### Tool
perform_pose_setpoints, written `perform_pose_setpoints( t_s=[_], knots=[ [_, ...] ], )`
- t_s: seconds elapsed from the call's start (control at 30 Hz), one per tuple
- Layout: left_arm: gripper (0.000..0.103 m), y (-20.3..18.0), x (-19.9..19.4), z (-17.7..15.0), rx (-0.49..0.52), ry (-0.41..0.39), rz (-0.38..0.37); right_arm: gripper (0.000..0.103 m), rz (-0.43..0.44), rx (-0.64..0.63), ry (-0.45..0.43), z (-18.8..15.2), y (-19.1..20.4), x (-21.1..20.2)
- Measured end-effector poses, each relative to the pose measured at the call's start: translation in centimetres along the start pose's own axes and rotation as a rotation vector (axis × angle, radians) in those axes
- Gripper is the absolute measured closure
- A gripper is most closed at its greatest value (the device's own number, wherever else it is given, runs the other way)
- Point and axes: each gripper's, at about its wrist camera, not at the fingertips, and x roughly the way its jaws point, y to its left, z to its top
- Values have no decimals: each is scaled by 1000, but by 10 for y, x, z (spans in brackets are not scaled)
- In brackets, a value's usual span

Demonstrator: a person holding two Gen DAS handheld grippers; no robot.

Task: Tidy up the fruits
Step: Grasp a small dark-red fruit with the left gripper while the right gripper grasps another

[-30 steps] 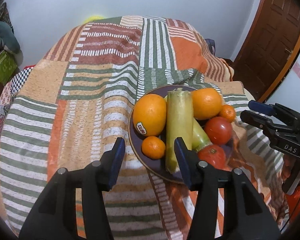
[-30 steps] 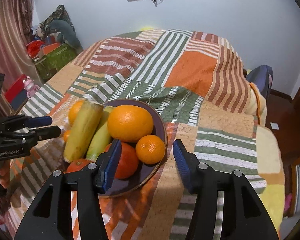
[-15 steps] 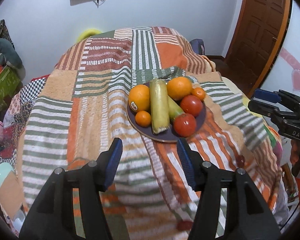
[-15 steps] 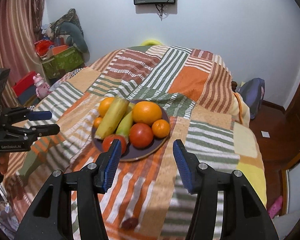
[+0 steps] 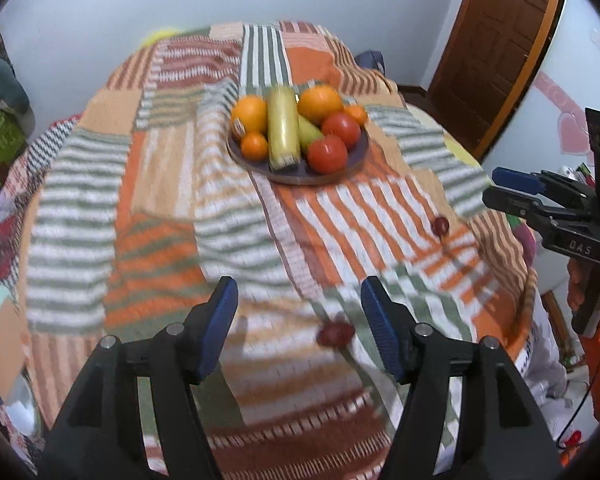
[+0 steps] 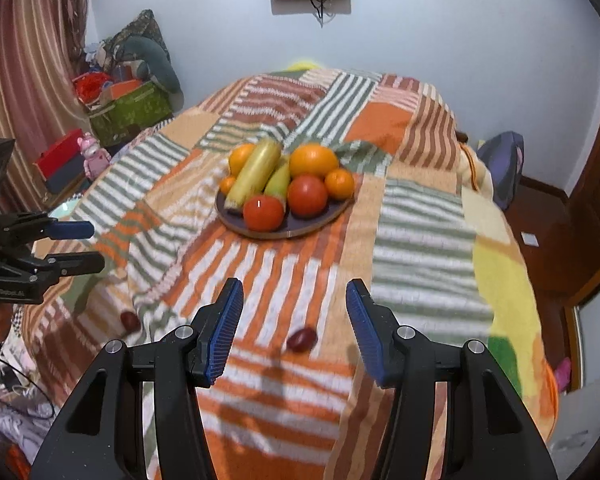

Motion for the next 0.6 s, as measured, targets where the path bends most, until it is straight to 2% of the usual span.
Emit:
perform_pose_setpoints(
  t_s=[0.2,0.43,0.6],
  knots=[
    [40,-7,14,-20,-14,48,-33,53,1,44,40,-27,-1,10],
    [55,-13,35,-28,-20,103,-60,53,12,59,81,-40,-3,26],
    [60,-16,43,-30,-14,115,-61,59,17,65,97,-39,-7,37]
  ],
)
